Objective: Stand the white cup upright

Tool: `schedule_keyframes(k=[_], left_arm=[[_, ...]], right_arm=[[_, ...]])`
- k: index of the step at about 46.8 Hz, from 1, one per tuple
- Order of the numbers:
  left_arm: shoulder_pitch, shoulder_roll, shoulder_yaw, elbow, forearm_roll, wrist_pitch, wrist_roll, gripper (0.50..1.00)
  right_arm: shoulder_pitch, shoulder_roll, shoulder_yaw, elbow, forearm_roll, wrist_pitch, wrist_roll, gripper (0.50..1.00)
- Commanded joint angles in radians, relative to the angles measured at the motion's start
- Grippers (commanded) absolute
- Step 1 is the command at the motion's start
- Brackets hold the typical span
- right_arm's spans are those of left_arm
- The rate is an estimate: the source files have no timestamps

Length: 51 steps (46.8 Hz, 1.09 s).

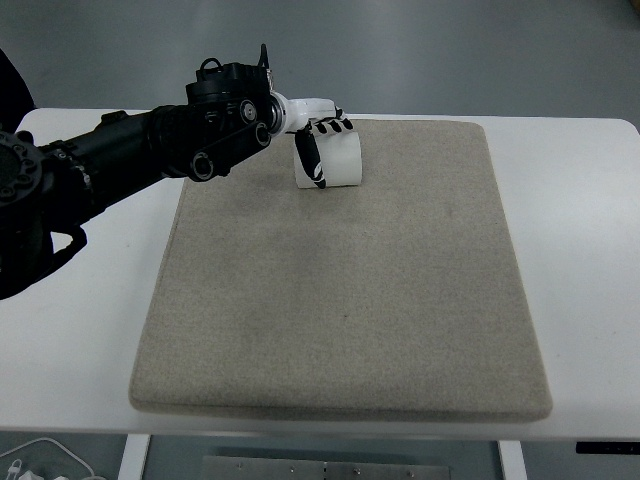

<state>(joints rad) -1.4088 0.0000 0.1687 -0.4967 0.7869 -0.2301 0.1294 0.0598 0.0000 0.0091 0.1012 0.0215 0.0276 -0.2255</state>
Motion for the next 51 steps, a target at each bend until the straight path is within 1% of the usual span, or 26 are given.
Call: schedule_keyframes(k=[1,12,19,27,33,38,46,51], left_arm=[[0.005,0.000,0.000,0.001,0.002,0.002,0.001,0.988],[0.017,0.000,0.005,0.001,0.017,0.008,-0.005,0.986],[0.017,0.000,0.003,0.001,0.031,0.012,-0.011,0.975],[0.017,0.000,0.005,0.001,0.029,0.038,-0.025,0.973],[0.017,0.000,0.005,0.000,0.028,0.043,-0.034,0.966],[0.017,0.000,0.005,-0.017,0.028,0.063,-0.047,0.964],[0.017,0.000,0.005,-0.033,0.028,0.067,-0.060,0.960],[0.019,0.000,0.005,-0.036,0.028,0.069,-0.060,0.958]], right_arm=[[0.000,0.000,0.000,0.000,0.000,0.000,0.000,0.930],[0.000,0.000,-0.001,0.000,0.000,0.000,0.000,0.928],[0.000,0.000,0.000,0.000,0.000,0.000,0.000,0.930],[0.000,0.000,0.000,0.000,0.000,0.000,0.000,0.930],[0.000,0.000,0.000,0.000,0.000,0.000,0.000,0.928],[0.000,0.000,0.000,0.000,0.000,0.000,0.000,0.930],[0.000,0.000,-0.001,0.000,0.000,0.000,0.000,0.930],[0.000,0.000,0.000,0.000,0.000,0.000,0.000,0.928]])
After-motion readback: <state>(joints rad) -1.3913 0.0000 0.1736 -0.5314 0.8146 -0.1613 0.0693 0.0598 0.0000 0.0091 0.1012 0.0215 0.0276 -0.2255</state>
